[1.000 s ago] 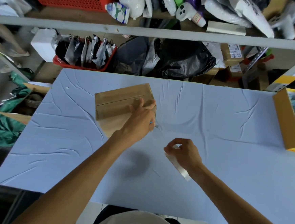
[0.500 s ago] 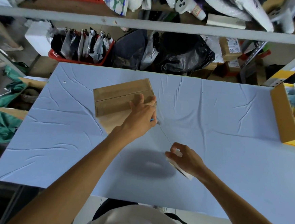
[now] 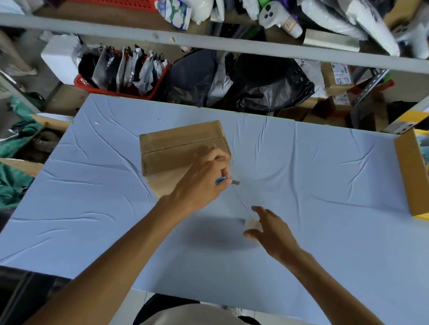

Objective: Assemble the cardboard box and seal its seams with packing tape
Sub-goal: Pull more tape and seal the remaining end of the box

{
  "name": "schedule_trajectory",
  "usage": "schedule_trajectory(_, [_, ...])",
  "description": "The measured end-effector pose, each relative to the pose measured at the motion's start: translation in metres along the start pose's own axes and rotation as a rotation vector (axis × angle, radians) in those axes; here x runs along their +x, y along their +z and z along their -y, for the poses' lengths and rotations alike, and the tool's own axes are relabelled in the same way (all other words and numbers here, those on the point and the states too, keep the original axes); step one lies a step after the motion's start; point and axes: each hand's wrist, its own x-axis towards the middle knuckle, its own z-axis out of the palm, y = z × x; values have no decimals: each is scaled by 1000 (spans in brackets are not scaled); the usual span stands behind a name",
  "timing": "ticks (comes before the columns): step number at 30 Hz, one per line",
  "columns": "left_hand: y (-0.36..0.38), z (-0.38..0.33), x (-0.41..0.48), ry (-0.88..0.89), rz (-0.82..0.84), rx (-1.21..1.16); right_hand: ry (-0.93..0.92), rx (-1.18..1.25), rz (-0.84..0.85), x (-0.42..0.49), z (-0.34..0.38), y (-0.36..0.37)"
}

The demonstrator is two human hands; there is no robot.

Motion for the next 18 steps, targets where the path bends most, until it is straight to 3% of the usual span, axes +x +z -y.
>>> schedule_trajectory(4, [12,11,-29,88,-162,-50,-67,-104,23,6,5,6])
schedule_trajectory(9, [52,39,-51,-220,60,-166,-169,-155,145,6,3,20])
schedule_trajectory(13, [81,63,-46,-473,188,-226,-215,-223,49,-3,3,44])
schedule_trajectory(18, [104,82,-49,-532,178,-99,-233,-283,70,-4,3,68])
